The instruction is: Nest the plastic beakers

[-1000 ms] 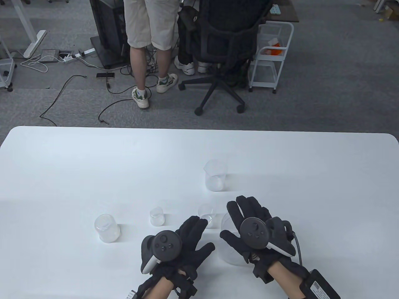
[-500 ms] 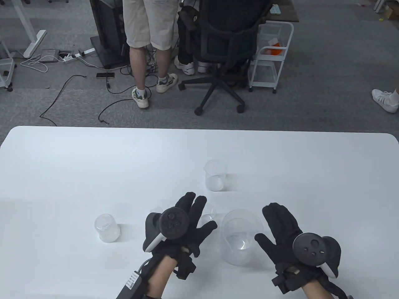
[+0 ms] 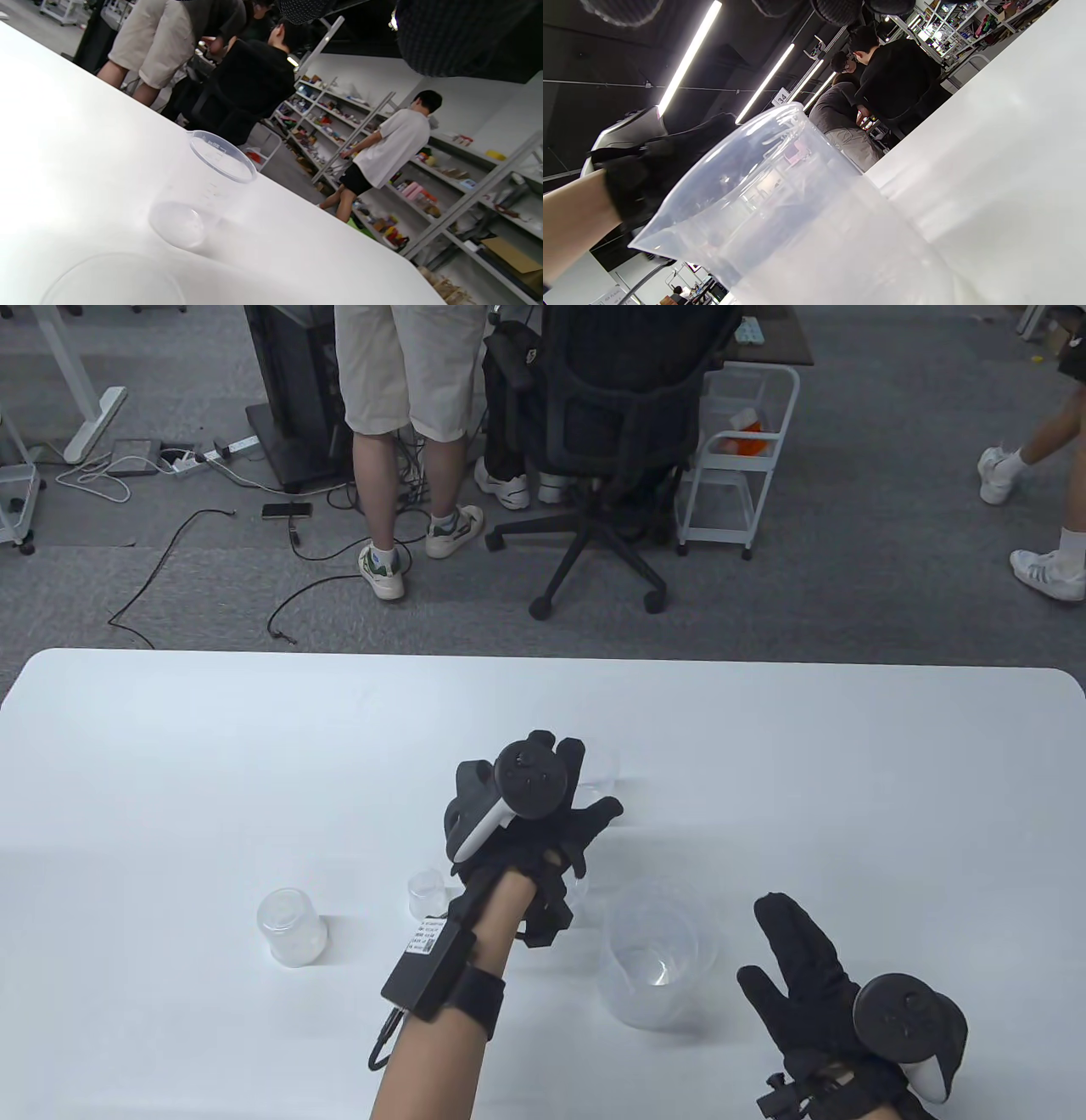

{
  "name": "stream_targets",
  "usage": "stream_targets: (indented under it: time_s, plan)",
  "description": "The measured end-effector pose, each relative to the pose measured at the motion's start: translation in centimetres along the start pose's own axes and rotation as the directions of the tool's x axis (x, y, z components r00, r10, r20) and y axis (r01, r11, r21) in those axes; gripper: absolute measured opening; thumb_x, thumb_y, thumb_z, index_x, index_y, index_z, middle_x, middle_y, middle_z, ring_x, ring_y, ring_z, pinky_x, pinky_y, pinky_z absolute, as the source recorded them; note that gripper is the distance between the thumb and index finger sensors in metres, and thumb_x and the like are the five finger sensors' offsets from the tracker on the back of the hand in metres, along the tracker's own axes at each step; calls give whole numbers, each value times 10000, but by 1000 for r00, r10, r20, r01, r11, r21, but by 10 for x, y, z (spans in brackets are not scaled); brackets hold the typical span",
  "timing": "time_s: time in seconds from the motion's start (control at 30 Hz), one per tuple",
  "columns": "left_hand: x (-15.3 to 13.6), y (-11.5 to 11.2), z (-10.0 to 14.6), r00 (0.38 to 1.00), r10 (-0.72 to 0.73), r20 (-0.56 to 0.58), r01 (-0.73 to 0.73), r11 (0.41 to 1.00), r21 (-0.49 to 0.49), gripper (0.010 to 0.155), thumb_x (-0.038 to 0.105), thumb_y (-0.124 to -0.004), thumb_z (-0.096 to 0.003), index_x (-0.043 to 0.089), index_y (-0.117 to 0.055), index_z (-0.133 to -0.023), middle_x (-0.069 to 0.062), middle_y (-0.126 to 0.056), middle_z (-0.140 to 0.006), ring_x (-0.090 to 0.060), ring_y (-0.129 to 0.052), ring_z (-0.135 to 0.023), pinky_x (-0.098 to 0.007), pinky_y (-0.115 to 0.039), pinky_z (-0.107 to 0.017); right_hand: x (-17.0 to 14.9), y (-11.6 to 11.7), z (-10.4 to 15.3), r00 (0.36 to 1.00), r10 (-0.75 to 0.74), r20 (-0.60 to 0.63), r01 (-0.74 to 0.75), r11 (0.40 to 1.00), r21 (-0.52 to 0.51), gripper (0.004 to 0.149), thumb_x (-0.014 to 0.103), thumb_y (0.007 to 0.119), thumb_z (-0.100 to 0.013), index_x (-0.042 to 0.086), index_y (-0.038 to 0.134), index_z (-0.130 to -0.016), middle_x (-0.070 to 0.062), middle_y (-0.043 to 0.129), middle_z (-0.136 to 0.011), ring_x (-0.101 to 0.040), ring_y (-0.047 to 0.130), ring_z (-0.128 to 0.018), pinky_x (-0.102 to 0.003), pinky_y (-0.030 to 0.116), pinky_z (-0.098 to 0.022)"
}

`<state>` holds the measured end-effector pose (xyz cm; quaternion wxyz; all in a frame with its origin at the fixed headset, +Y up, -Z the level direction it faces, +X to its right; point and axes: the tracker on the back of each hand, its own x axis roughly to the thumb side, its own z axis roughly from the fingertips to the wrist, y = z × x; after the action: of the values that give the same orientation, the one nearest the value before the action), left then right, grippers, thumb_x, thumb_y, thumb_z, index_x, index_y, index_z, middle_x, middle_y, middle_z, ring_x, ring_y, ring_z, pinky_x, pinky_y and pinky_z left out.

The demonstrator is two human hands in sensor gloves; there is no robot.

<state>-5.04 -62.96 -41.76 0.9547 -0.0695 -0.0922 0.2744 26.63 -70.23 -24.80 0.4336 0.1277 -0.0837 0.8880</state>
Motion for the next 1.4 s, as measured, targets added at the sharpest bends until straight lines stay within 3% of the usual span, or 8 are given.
stream_targets:
  time_s: [0.37, 0.6, 0.73, 0.9, 1.1, 1.4]
  plan:
    - [1, -30, -71, 983, -99, -155, 74, 985, -159, 886, 665, -735, -421, 327, -279, -1101, 20, -97, -1185, -347, -137, -1156, -636, -225, -814, 4, -5, 1, 1000, 13, 29, -13, 1000, -15, 807, 647, 656, -478, 123, 422, -1046, -211, 432, -1150, -511, 433, -1030, -691, 455, -659]
    - [-11, -55, -98, 975, -151, -162, 107, 962, -252, 938, 683, -743, -403, 354, -194, -1088, 33, -19, -1165, -345, -32, -1132, -646, -173, -802, 5, -4, 2, 999, 12, 35, -12, 1000, -15, 808, 647, 655, -478, 124, 419, -1046, -211, 430, -1150, -512, 429, -1030, -691, 454, -660]
    - [-17, -64, -106, 968, -195, -159, 139, 940, -312, 963, 695, -730, -397, 362, -131, -1072, 26, 36, -1143, -356, 33, -1112, -651, -143, -791, 7, -4, 3, 999, 15, 41, -15, 1000, -15, 808, 647, 654, -479, 122, 417, -1046, -211, 429, -1150, -513, 427, -1030, -691, 453, -659]
    - [-22, -74, -111, 961, -222, -165, 158, 929, -334, 926, 669, -707, -415, 338, -147, -1074, 2, -6, -1151, -358, -53, -1129, -634, -200, -804, 7, -4, 3, 999, 19, 39, -18, 1000, -15, 808, 644, 654, -480, 121, 414, -1046, -211, 428, -1150, -513, 426, -1029, -692, 452, -659]
    - [-22, -76, -115, 949, -272, -158, 218, 932, -290, 793, 526, -674, -477, 345, -167, -1058, -5, -62, -1146, -351, -194, -1129, -553, -328, -827, 9, -3, 4, 999, 21, 36, -20, 1000, -11, 810, 643, 655, -480, 118, 412, -1046, -211, 428, -1150, -514, 424, -1029, -692, 451, -659]
    - [-24, -72, -110, 967, -220, -128, 185, 953, -241, 774, 507, -646, -471, 264, -227, -1074, -82, -101, -1135, -413, -290, -1068, -517, -362, -809, 10, -2, 5, 999, 30, 31, -29, 999, -13, 805, 638, 656, -481, 118, 412, -1045, -212, 427, -1148, -513, 420, -1029, -690, 449, -660]
